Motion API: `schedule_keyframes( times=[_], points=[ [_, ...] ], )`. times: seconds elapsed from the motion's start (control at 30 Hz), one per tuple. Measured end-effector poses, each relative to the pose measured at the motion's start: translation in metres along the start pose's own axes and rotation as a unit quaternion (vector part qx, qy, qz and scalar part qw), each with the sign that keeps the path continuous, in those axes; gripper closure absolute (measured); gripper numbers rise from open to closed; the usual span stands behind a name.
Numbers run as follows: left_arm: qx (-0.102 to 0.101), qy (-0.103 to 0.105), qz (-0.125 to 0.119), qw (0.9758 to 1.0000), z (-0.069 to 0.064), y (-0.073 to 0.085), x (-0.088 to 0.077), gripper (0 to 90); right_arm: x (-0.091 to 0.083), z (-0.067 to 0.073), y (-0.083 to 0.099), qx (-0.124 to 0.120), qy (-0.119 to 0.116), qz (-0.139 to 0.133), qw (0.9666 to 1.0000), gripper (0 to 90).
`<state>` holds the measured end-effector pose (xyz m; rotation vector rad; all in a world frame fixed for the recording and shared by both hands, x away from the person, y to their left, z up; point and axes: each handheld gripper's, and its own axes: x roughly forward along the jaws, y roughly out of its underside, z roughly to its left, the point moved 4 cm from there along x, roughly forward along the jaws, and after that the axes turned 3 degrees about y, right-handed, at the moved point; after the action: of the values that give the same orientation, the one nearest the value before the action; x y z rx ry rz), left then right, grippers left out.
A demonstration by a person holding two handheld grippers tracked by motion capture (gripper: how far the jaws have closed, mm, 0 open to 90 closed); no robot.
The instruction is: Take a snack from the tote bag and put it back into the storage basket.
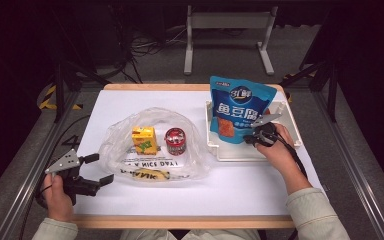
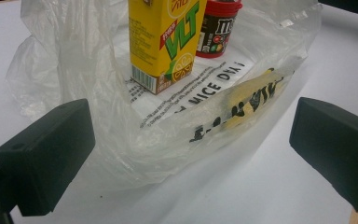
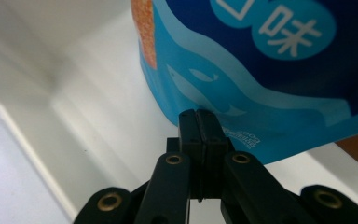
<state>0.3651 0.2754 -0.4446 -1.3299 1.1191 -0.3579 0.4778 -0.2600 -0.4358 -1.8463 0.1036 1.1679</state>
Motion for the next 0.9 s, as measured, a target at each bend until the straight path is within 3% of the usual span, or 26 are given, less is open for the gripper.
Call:
schedule_keyframes(
  times=[0.67,0.8,0.9],
  points=[
    [-0.002,0.000,0.001,1.0000,0.0003,0.0001,0.0004,0.6,0.0074,-0.0061,0.0023,0.022,0.025,-0.004,0.9994,90.0],
    [-0.001,0.002,0.000,1.0000,0.0000,-0.0001,0.0003,0.6,0.0073,-0.0059,0.0033,0.027,0.022,-0.005,0.9994,90.0],
    [-0.003,0.000,-0.001,1.0000,0.0006,-0.0001,0.0001,0.6,0.0044,-0.0030,0.0033,0.032,0.006,-0.013,0.9994,90.0]
  ],
)
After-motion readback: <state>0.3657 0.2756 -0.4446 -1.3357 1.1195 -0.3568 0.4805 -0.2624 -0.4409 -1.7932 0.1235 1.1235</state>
